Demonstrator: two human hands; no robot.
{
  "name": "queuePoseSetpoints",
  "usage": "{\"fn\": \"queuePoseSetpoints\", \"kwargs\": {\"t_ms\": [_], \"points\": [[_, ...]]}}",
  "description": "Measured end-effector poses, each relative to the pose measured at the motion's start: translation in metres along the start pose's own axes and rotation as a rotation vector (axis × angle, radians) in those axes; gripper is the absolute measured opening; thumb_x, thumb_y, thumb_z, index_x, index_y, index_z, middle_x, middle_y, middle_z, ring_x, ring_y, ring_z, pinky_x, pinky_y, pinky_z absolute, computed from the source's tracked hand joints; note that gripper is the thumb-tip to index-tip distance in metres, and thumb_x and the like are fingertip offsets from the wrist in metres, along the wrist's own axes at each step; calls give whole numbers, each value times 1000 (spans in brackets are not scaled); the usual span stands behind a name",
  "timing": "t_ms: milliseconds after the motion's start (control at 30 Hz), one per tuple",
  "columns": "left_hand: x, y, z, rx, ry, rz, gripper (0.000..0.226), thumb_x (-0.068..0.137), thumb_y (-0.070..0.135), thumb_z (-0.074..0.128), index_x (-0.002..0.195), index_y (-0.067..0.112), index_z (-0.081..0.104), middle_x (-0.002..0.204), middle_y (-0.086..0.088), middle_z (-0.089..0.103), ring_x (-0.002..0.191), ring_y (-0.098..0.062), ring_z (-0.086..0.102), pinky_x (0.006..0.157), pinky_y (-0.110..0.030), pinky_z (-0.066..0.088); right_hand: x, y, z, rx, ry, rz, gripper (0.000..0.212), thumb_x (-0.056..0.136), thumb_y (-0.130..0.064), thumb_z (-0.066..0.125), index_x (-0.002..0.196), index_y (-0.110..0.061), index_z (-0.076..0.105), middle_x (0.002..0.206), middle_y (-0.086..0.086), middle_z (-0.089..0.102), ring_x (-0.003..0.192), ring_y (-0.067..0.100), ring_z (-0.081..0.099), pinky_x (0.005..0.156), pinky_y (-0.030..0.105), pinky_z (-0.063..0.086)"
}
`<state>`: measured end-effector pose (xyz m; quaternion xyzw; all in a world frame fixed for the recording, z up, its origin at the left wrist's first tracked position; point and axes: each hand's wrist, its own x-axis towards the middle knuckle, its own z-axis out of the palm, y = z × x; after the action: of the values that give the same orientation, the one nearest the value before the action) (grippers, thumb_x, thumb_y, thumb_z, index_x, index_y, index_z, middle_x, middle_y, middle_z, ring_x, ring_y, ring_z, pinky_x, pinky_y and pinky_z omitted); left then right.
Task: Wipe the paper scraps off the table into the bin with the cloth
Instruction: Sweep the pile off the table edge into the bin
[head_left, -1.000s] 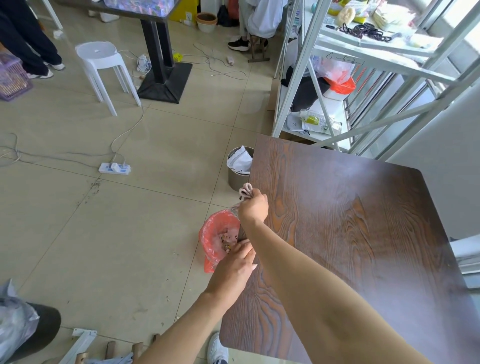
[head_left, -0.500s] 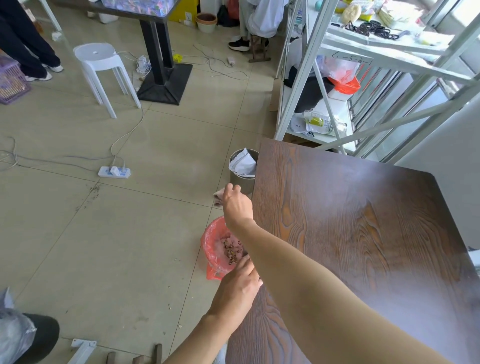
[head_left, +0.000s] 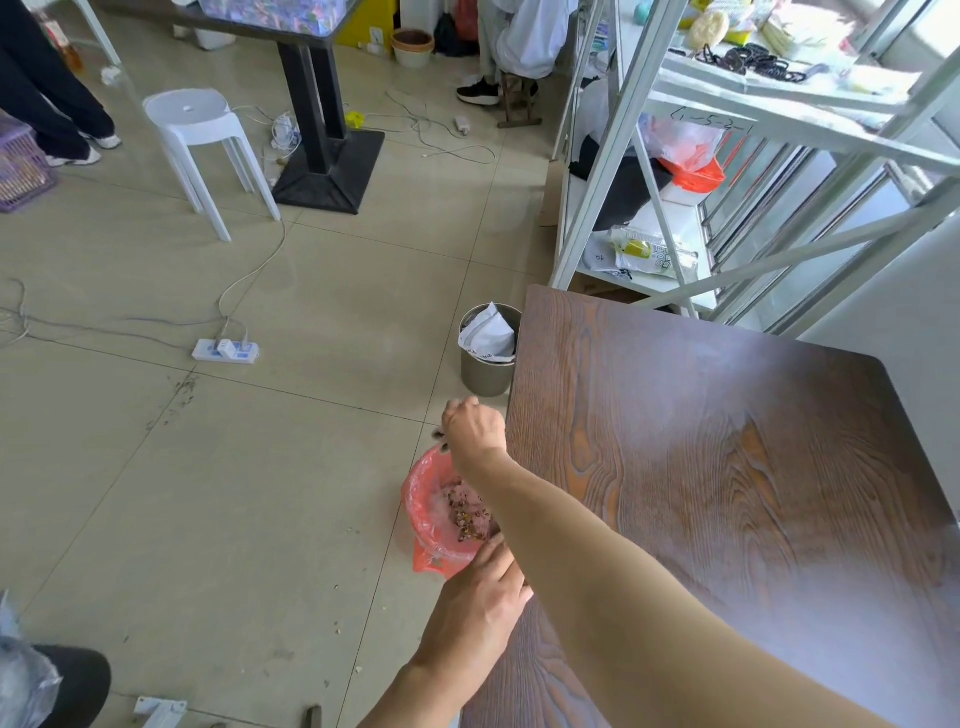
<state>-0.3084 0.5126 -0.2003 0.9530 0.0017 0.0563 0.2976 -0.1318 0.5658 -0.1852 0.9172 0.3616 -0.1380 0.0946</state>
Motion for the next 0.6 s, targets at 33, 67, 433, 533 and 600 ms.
{"fn": "queuePoseSetpoints", "kwargs": {"t_ms": [33, 67, 433, 533, 600], "points": [[-3, -6, 11, 42, -32, 24, 34, 76, 13, 62, 109, 20, 65, 114, 6, 66, 115, -10, 57, 94, -13, 45, -1, 3, -2, 33, 21, 28, 43, 89, -14, 60, 126, 0, 43, 120, 14, 54, 105, 26, 62, 76, 34, 54], [-3, -10, 17, 85, -47, 52, 34, 84, 15, 44, 112, 17, 64, 119, 3, 64, 122, -15, 52, 103, -19, 40, -3, 5, -4, 68, 43, 56, 44, 87, -9, 61, 126, 0, 43, 120, 15, 54, 105, 27, 62, 77, 34, 54], [3, -7, 3, 95, -70, 68, 50, 74, 36, 74, 120, 19, 61, 126, 11, 60, 119, -3, 53, 100, -15, 42, -18, 69, -30, 1100, 204, 418, 18, 84, -29, 58, 77, -14, 66, 70, 6, 68, 63, 22, 65, 59, 31, 55], [4, -9, 1, 129, -69, 89, 49, 76, 37, 72, 120, 21, 59, 127, 11, 59, 120, -3, 52, 100, -15, 42, -33, 90, -26, 1492, 65, 420, 22, 88, -21, 62, 69, -11, 58, 62, 6, 51, 48, 13, 43, 46, 25, 36], [5, -10, 0, 147, -69, 89, 48, 78, 38, 70, 122, 21, 58, 128, 11, 58, 120, -3, 52, 100, -15, 42, -43, 97, -27, 1633, -8, 413, 19, 92, -24, 59, 79, -10, 62, 63, 5, 52, 47, 11, 44, 49, 23, 37]]}}
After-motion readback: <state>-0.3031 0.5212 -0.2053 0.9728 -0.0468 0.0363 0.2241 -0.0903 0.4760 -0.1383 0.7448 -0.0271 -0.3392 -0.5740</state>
